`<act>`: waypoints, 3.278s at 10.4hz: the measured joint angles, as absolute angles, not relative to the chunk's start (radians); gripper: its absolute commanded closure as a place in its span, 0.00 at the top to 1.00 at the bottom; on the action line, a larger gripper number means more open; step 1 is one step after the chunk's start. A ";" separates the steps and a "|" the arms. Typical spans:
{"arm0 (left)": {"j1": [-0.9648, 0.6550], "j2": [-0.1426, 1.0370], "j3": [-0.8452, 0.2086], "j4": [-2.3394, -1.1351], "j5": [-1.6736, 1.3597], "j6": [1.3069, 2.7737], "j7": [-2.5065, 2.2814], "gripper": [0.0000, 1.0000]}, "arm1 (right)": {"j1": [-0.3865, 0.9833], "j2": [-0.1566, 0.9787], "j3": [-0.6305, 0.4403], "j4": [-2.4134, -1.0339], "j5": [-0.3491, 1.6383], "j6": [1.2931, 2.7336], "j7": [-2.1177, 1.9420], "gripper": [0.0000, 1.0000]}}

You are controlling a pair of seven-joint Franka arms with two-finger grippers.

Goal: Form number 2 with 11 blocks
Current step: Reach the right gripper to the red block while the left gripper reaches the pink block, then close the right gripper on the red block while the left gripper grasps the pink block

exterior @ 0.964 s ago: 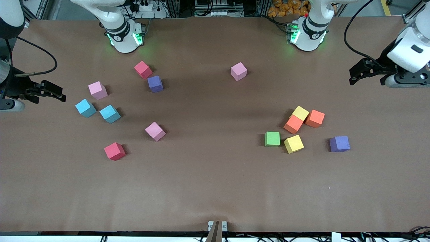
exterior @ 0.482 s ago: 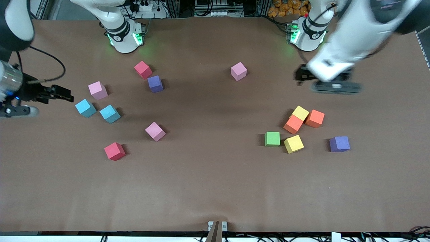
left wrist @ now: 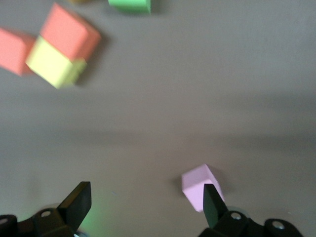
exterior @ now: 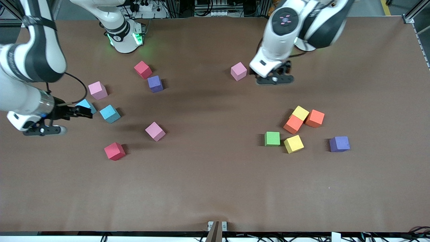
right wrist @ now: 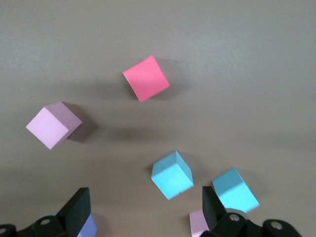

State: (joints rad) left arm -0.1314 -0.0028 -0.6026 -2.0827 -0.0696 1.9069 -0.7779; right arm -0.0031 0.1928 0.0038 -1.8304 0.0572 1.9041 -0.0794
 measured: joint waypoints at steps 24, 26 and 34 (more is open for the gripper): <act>-0.300 0.275 -0.669 -2.446 -0.209 2.552 -1.262 1.00 | 0.068 0.607 -0.010 -1.746 -0.007 2.333 -0.474 1.00; -0.337 0.293 -0.626 -2.446 -0.209 2.560 -1.262 1.00 | 0.069 0.620 -0.009 -1.746 -0.007 2.342 -0.476 1.00; -0.376 0.325 -0.614 -2.427 -0.147 2.592 -1.229 0.13 | 0.067 0.639 -0.009 -1.746 0.037 2.348 -0.475 0.00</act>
State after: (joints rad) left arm -0.3758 0.3255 -0.6141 -2.4265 -0.1466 2.5919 -1.2294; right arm 0.0672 0.6393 -0.0092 -1.7459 0.0374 2.3485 -0.4747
